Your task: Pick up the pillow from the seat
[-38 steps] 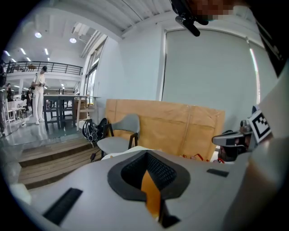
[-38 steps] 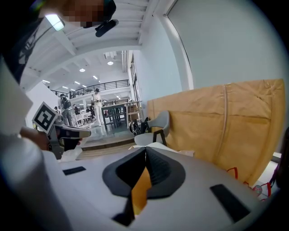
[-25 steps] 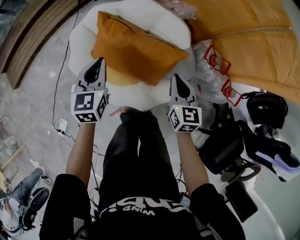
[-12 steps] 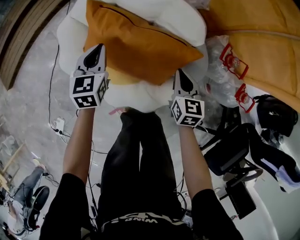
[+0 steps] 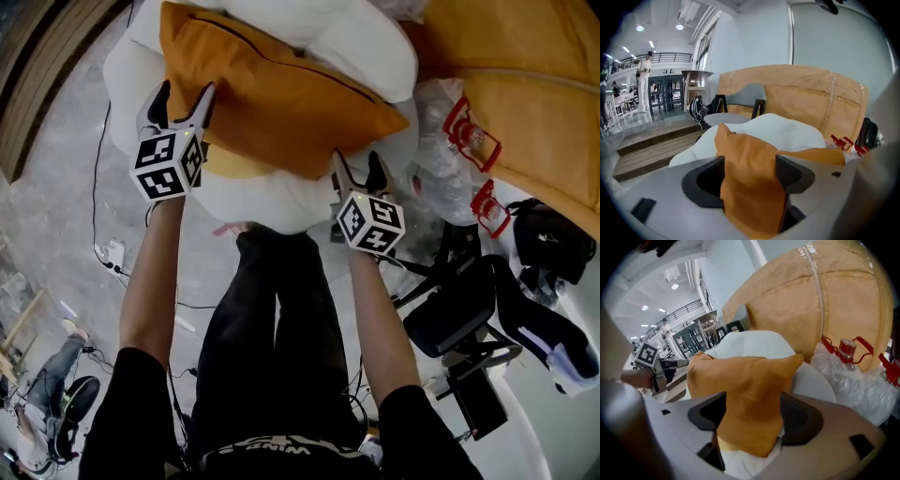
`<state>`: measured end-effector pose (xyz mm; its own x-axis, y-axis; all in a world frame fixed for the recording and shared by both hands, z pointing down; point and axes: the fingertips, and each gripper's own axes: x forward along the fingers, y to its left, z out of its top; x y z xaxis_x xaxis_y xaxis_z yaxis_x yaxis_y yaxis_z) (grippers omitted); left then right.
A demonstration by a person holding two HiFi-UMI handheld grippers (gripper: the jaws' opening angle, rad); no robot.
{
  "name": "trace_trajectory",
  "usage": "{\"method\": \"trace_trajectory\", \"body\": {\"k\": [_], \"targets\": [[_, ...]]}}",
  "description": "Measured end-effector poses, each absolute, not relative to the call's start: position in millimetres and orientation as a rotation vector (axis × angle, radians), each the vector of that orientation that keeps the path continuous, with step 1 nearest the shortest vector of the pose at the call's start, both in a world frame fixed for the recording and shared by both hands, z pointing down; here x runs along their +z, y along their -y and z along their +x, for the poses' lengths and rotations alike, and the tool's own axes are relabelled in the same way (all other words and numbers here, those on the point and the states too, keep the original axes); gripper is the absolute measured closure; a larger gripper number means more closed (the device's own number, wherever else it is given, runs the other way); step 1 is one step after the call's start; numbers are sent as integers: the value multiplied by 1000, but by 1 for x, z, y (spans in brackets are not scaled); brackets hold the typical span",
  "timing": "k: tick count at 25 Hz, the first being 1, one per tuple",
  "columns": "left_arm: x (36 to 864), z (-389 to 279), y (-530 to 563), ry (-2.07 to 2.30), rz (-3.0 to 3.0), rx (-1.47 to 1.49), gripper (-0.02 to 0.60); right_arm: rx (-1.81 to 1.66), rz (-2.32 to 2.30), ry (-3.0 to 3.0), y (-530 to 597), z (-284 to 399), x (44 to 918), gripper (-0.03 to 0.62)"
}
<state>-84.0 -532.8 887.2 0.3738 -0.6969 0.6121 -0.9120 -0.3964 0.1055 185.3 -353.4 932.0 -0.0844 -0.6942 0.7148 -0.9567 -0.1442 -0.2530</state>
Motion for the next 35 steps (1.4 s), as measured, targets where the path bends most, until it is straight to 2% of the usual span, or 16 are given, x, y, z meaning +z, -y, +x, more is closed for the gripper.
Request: {"method": "trace_trajectory", "body": {"k": [6,16,18,23,26,31,35], "targets": [[914,-89,547,1358,2110,664,222,1140,1815,1781,364,180,954,250],[925,-85,553,1307,2133,619,228,1125,1776,1780,377,180,969,252],[927,-82,551,1302,2140,626,265,1108,1778,1772,376,182,970,262],[931,-81,543,1272,2096,643,411,1084,1818,1763,375,186,970,385],[933,-81,539,1228,2076,608,477,1086,1849,1762,373,187,971,431],[933,-82,530,1201,2096,616,539,1094,1884,1780,368,182,968,508],[931,-84,523,1196,2119,651,552,1103,1879,1799,366,176,968,553]]}}
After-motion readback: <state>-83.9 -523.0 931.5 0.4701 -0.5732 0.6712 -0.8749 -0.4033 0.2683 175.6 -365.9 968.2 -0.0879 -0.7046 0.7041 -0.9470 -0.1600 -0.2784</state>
